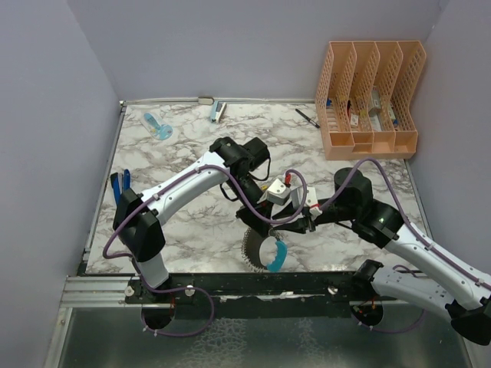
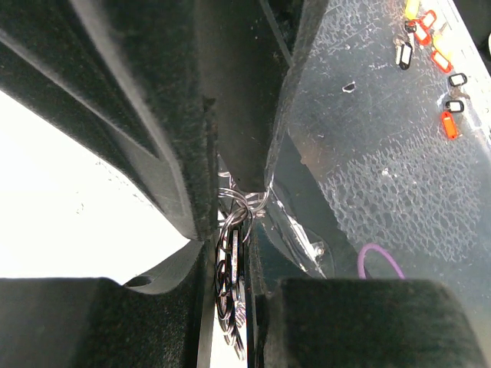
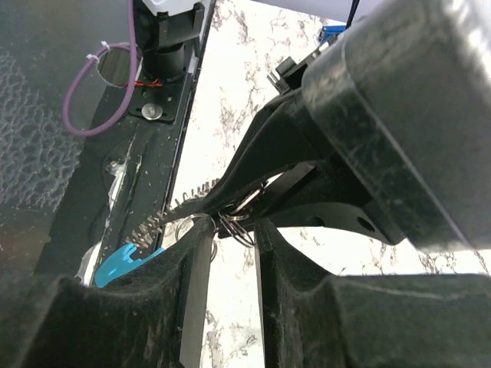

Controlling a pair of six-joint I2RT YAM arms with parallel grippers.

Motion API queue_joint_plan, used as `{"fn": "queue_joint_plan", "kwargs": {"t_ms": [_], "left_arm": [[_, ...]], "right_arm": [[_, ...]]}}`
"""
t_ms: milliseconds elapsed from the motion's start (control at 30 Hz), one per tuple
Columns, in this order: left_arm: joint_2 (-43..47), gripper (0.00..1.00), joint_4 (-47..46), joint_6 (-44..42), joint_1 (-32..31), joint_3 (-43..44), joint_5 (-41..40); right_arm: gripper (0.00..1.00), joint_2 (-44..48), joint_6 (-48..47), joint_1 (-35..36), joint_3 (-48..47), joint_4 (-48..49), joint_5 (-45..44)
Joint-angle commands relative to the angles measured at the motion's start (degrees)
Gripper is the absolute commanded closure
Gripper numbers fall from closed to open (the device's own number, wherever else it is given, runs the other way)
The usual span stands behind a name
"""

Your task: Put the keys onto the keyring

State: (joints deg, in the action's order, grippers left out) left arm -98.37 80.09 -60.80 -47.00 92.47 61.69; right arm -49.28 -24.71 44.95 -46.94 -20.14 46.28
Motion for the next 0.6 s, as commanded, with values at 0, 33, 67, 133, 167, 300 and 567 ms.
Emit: {"fn": "queue_joint_plan", "kwargs": {"t_ms": [0,33,67,133,167,300,567], "left_arm": [[2.83,1.00,0.85,0.52,-0.45,1.57,2.44],[2.78,1.00,0.83,0.54,-0.51,1.62,2.47],[2.70,1.00,0.85,0.58,-0.46,1.66,2.51],[2.57,1.00,0.90,0.65,-0.61,1.74,2.55],[2.45,1.00,0.88,0.75,-0.70,1.87,2.56],[2.18,1.00,0.84,0.94,-1.02,2.26,2.73],[2.48,1.00,0.83,1.50,-1.29,2.35,2.73]], "right_arm": [[0.69,1.06,0.08,0.37,-0.84,-2.41,-1.74],[0.68,1.12,0.05,0.35,-0.84,-2.34,-1.95],[0.67,1.17,0.00,0.42,-0.79,-2.28,-2.10],[0.65,1.00,-0.28,0.49,-0.77,-1.99,-2.44],[0.65,0.80,-0.38,0.63,-0.93,-1.94,-2.57],[0.67,-0.34,-0.52,1.01,-1.61,-1.87,-2.14],[0.91,-0.50,-0.54,1.53,-1.90,-2.21,-2.94]]}}
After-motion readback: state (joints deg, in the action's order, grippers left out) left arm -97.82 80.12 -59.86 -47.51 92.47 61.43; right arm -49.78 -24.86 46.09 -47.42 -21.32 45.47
